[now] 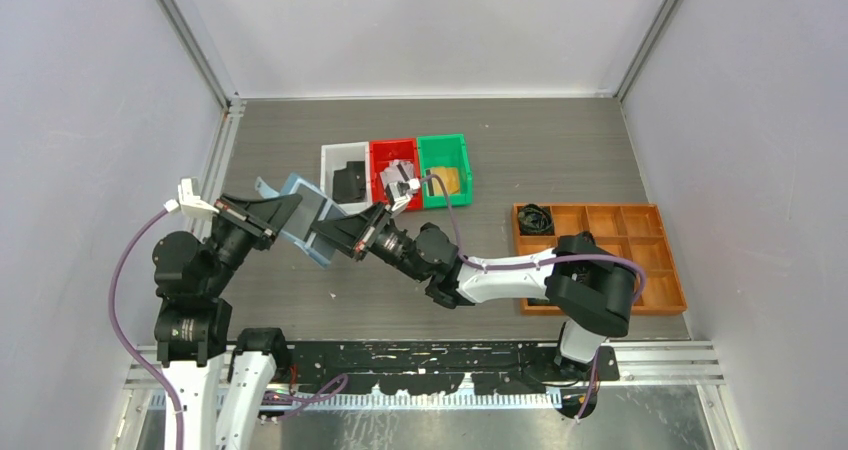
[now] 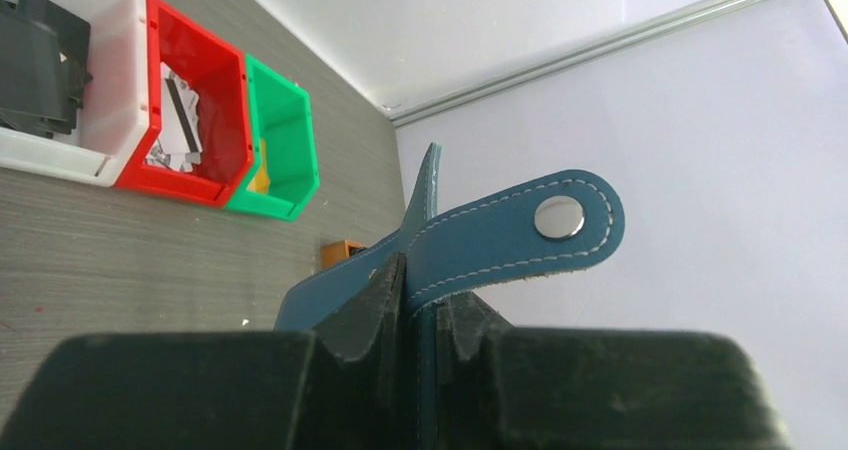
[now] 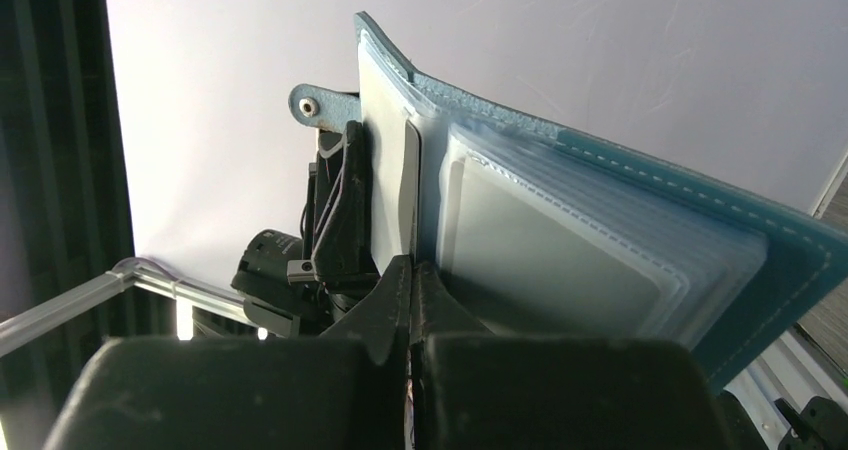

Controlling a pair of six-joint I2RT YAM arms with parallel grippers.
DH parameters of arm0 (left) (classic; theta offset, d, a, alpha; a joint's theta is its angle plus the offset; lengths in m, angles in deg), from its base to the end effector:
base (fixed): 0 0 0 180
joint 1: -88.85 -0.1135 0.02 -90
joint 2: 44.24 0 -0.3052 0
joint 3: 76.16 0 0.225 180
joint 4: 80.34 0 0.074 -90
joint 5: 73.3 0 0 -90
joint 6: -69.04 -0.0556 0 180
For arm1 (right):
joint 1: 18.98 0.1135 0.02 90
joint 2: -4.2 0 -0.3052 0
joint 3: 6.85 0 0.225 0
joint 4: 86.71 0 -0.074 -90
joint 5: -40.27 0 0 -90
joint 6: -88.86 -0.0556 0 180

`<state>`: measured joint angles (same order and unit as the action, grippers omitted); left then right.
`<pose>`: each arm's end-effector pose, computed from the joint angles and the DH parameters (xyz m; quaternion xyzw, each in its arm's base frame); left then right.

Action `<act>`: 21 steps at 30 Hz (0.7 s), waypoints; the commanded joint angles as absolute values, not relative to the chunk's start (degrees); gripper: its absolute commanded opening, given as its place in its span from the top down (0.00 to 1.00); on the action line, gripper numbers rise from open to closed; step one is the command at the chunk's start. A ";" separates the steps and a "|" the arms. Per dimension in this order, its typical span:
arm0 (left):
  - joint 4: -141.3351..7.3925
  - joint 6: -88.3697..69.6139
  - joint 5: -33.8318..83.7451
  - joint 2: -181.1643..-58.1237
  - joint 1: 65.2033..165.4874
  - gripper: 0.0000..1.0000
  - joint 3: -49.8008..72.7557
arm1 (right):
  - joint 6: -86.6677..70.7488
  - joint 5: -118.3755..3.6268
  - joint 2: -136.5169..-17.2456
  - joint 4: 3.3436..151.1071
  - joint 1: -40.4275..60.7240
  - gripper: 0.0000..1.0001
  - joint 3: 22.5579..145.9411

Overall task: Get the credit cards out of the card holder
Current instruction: Remove the credit card from the card holder.

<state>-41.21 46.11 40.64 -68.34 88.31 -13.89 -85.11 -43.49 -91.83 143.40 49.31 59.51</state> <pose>0.0433 -0.0222 0.3751 -0.2672 0.6605 -0.4999 0.4924 0.1420 0.3403 0.3508 0.1220 0.5582 0.7888 0.2267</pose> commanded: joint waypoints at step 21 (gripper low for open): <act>-42.23 54.37 50.88 -70.34 89.37 0.86 -10.86 | -83.15 -41.51 -87.66 158.54 49.96 0.99 50.53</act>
<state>-39.50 52.38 48.46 -70.37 89.08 -13.27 -83.80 -42.92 -89.88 154.20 49.82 51.38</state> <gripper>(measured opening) 0.137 0.028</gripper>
